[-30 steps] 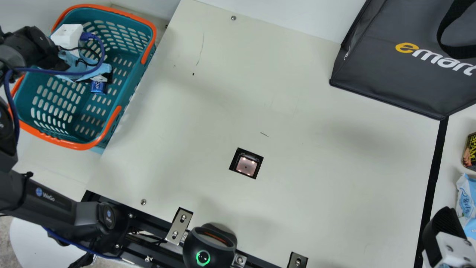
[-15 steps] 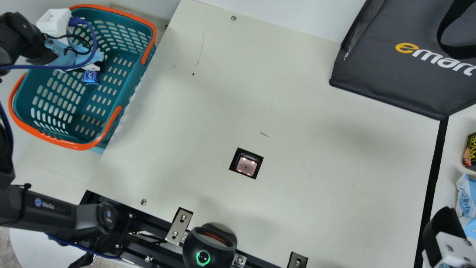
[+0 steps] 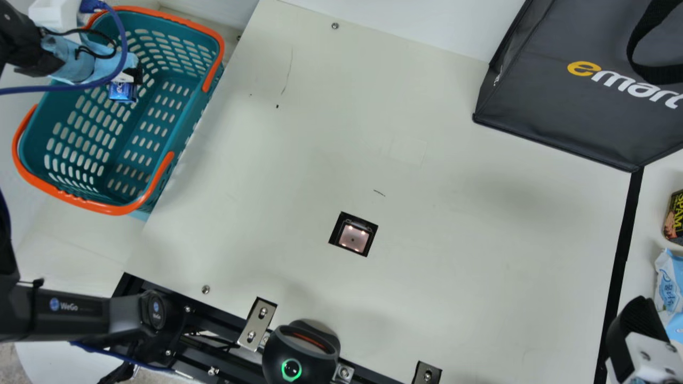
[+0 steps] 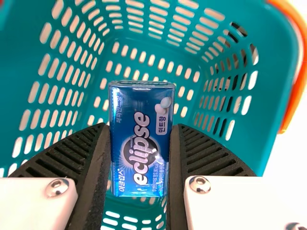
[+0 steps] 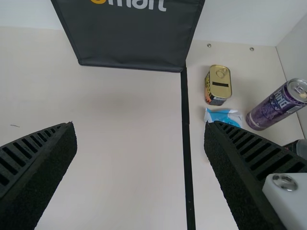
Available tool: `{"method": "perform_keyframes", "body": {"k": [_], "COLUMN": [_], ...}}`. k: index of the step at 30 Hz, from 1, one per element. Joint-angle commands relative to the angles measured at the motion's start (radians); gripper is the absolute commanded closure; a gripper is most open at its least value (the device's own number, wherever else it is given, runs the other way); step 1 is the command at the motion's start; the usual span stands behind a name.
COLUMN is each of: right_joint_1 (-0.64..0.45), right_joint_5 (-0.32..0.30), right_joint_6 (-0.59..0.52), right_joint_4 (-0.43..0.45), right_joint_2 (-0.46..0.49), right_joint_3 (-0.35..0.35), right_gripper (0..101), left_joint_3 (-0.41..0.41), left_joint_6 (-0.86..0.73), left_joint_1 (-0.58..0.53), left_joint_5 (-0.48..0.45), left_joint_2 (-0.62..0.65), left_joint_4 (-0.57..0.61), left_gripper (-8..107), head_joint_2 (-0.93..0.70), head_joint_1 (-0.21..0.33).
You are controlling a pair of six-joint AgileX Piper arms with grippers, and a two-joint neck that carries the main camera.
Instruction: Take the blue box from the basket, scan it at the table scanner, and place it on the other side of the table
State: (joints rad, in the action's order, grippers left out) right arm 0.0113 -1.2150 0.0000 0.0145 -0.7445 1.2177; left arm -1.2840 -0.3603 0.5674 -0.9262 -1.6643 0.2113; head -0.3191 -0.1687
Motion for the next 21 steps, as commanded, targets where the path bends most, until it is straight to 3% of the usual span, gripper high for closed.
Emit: {"method": "perform_keyframes", "body": {"k": [1, 21], "right_joint_1": [0.0, 0.0], "right_joint_5": [0.0, 0.0], "right_joint_6": [0.0, 0.0], "right_joint_4": [0.0, 0.0], "right_joint_2": [0.0, 0.0], "right_joint_3": [0.0, 0.0], "right_gripper": [6, 6], "left_joint_3": [-0.007, -0.033], "left_joint_6": [0.002, 0.091], "left_joint_1": [-0.007, -0.194], "left_joint_5": [-0.009, -0.088], "left_joint_2": [0.011, 0.113], "left_joint_4": [0.002, -0.003], "left_gripper": [107, 107], "head_joint_2": [-0.002, -0.002], "head_joint_1": [0.03, 0.03]}}
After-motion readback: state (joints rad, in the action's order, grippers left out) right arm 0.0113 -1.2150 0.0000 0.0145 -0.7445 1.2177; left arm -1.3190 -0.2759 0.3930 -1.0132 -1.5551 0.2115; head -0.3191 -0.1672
